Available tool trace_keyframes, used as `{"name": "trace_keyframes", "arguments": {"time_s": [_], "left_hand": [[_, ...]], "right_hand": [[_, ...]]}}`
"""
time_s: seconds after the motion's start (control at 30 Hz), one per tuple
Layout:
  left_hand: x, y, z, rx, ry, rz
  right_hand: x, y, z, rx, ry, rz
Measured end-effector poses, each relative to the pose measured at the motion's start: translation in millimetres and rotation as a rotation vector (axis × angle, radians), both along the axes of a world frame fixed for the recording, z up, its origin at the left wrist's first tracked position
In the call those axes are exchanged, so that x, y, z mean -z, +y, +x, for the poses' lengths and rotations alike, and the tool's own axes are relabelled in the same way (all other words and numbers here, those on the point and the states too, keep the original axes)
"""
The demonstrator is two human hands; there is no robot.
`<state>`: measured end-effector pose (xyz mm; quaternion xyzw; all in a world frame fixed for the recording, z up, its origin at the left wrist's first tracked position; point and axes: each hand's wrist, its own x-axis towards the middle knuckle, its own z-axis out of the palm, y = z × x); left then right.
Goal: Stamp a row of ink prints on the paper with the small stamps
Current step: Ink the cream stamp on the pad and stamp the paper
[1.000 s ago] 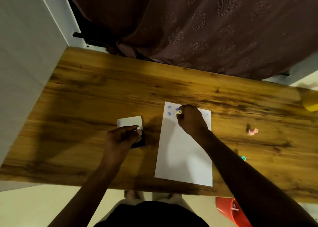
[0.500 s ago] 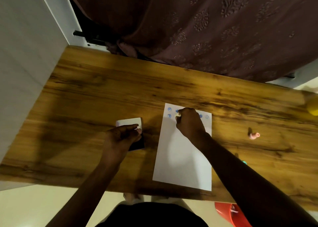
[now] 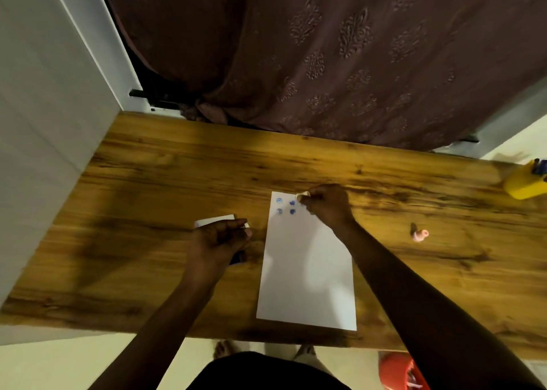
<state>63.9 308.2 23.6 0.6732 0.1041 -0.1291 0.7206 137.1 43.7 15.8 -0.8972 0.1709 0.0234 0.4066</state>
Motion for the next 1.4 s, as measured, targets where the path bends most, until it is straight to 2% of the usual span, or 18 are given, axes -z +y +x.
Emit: {"name": "trace_keyframes", "arguments": {"time_s": [0.07, 0.13, 0.23, 0.3, 0.43, 0.53, 0.63, 1.0, 1.23, 1.4], "left_hand": [[-2.4, -10.6, -3.6, 0.015, 0.000, 0.017], [-5.9, -22.6, -6.5, 0.040, -0.016, 0.040], [-10.5, -46.6, -10.1, 0.109, -0.020, 0.053], [-12.7, -63.9, -12.3, 0.148, -0.016, 0.057], [-15.5, -101.0, -20.2, 0.227, -0.060, 0.060], [-11.7, -121.5, -24.8, 0.286, -0.118, 0.074], [-11.8, -139.3, -30.0, 0.334, -0.160, 0.065], [-12.4, -183.3, -40.4, 0.364, -0.237, 0.060], [-15.6, -213.9, -47.8, 0.372, -0.245, -0.008], [-11.6, -239.2, -48.3, 0.403, -0.201, 0.048]], "right_hand": [[-14.8, -12.3, -10.8, 0.153, -0.060, 0.432], [-27.9, -22.8, -26.2, 0.189, -0.060, 0.761], [-40.5, -33.9, -56.9, 0.187, -0.008, 0.969], [-40.4, -38.5, -79.0, 0.165, 0.013, 0.959], [-37.6, -50.5, -120.3, 0.067, 0.015, 0.788], [-38.7, -59.2, -139.9, -0.032, 0.009, 0.739], [-41.4, -70.6, -150.6, -0.036, -0.002, 0.695], [-39.1, -117.4, -168.1, -0.071, 0.006, 0.744], [-39.4, -151.6, -168.1, -0.166, 0.103, 0.708], [-37.9, -184.6, -160.9, -0.187, 0.175, 0.616]]}}
